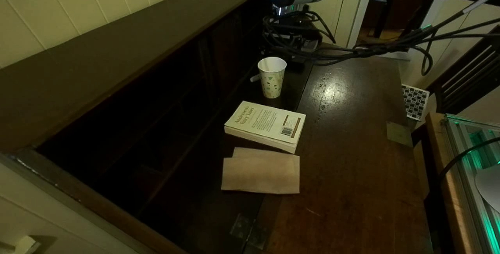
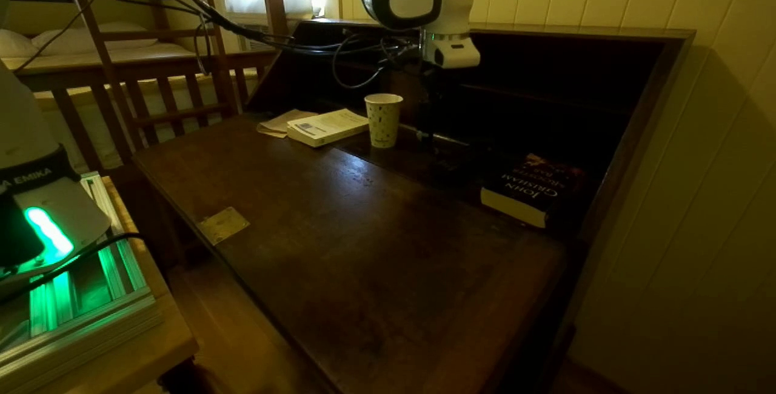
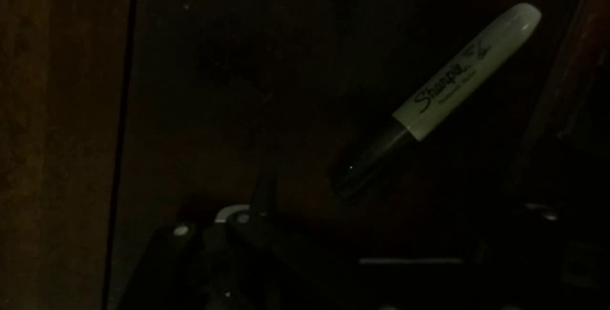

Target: Put the marker inside the coffee cup.

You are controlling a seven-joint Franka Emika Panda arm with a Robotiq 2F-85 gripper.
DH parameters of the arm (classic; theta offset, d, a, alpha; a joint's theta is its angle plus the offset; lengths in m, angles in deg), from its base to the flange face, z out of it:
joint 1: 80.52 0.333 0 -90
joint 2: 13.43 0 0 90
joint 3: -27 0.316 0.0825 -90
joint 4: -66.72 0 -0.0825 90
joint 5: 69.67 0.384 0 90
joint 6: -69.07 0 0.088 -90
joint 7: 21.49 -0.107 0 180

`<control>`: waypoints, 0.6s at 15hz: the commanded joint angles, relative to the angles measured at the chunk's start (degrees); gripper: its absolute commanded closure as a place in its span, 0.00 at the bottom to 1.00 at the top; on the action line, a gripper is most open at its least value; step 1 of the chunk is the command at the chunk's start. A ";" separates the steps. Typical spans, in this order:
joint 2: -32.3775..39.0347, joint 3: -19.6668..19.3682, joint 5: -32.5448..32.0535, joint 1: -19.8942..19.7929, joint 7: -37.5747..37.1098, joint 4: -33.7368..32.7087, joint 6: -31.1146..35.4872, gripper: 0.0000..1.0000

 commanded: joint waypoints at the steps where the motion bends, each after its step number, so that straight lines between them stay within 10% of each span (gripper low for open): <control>1: 2.92 0.80 2.04 -0.47 2.74 -2.34 1.66 0.00; 5: 4.64 0.56 0.99 -0.39 3.75 -3.73 -0.68 0.01; 9: 6.72 -0.22 -0.06 -0.11 4.78 -6.11 -2.01 0.35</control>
